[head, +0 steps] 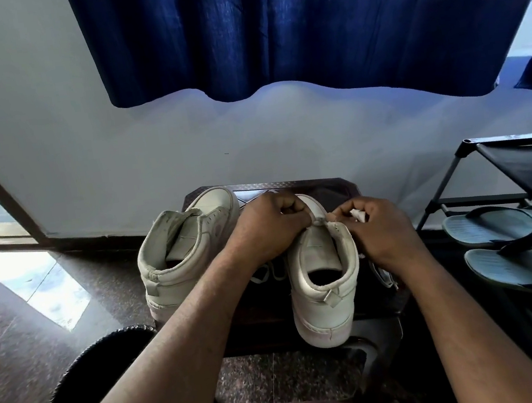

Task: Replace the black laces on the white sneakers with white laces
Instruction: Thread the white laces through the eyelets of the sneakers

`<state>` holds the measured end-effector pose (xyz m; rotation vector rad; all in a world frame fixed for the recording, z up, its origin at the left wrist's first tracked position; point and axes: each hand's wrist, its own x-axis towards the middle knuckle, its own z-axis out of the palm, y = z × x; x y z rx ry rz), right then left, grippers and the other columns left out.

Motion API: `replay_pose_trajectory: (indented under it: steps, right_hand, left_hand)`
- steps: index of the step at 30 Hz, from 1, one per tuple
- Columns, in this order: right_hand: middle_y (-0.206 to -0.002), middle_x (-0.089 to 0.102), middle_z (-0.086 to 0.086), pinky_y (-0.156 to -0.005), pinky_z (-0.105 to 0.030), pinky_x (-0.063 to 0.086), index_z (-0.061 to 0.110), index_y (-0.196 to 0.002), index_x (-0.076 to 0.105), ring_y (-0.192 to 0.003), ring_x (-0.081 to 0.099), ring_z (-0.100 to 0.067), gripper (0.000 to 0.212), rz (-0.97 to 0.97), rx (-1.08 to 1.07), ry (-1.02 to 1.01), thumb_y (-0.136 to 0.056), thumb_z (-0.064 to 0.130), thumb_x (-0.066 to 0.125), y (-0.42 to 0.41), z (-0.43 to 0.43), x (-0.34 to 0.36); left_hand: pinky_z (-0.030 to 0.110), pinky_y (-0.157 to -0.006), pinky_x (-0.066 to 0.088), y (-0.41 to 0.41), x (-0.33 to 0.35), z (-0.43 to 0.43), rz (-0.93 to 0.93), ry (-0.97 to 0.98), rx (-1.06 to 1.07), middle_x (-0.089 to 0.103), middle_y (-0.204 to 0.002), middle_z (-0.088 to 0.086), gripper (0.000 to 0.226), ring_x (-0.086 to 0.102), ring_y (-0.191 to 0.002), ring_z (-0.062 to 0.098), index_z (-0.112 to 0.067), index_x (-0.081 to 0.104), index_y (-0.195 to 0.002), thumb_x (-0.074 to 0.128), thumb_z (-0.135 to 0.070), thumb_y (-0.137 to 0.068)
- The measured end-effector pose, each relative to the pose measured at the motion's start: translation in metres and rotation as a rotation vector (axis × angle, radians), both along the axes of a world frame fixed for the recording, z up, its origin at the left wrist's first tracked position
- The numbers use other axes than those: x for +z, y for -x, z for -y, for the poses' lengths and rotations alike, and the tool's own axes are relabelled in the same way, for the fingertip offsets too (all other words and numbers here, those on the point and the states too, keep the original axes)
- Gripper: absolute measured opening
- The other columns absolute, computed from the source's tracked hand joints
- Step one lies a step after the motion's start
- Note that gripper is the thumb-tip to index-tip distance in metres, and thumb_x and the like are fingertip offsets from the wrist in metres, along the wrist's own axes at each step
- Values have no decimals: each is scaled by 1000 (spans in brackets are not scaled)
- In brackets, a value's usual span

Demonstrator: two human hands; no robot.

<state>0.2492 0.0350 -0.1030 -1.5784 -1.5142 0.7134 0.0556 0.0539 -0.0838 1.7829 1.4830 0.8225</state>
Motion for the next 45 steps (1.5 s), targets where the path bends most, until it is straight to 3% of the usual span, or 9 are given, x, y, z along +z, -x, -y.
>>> replay_pose_trajectory:
  steps: [5,10,14,17,21,29,34,40,45]
  right_hand:
    - [-74,75,-2,-51,-20,52,18,-82,80,-59,64,-6,7,-108,65,20,-88,21,82,-3,4,5]
    - [-77,76,1,-55,-15,50,18,-85,79,-63,64,-3,5,10,141,-31,-89,22,81,-8,5,4]
    - [-75,74,3,-58,-15,50,17,-82,78,-63,64,-5,8,75,164,-178,-83,19,86,-10,5,1]
    - [-79,71,8,-67,-21,49,20,-82,78,-73,65,-7,9,289,149,-407,-81,19,86,-15,2,-2]
    - [-82,67,5,-69,-27,48,21,-86,76,-74,61,-10,3,381,171,-548,-84,22,76,-13,2,-4]
    - [-77,72,1,-55,-12,46,19,-81,74,-61,57,-3,10,-23,73,-126,-91,18,77,-5,7,0]
    - [-58,64,6,-55,-24,46,19,-64,70,-55,54,-8,37,-67,-26,60,-91,42,76,7,2,-1]
    - [-69,67,-14,-64,-38,49,-6,-81,69,-64,57,-22,24,-326,-7,214,-90,15,74,10,2,2]
    - [-65,56,-12,-60,-34,39,-4,-75,68,-60,45,-16,17,-339,-61,162,-85,9,69,14,2,1]
  left_hand:
    - [26,-63,47,-2,5,5,55,83,-16,67,-70,-3,23,55,-63,6,-17,75,-84,77,-39,-82]
    - [42,-82,58,-3,10,10,28,106,-49,75,-89,1,35,70,-84,19,-19,77,-87,63,-46,-70]
    - [36,-82,57,-1,13,11,54,122,-56,76,-87,-6,42,70,-89,16,-25,80,-87,58,-51,-63]
    - [29,-75,51,-2,16,14,111,144,-70,76,-85,-9,36,63,-76,5,-26,82,-87,64,-49,-68]
    - [32,-86,57,3,19,14,88,150,-62,78,-89,-10,18,70,-88,5,-27,84,-88,73,-39,-82]
    - [34,-87,58,4,17,10,-7,116,-58,78,-86,-13,15,71,-92,5,-37,84,-82,69,-39,-86]
    - [33,-83,58,4,15,10,-37,102,-57,76,-83,-7,17,71,-91,10,-36,83,-81,67,-39,-86]
    - [29,-80,57,3,16,12,-23,105,-67,77,-84,-10,19,71,-89,7,-36,84,-83,65,-40,-85]
    - [40,-90,58,3,17,14,15,149,-63,78,-91,-3,39,71,-95,16,-30,83,-85,56,-51,-68]
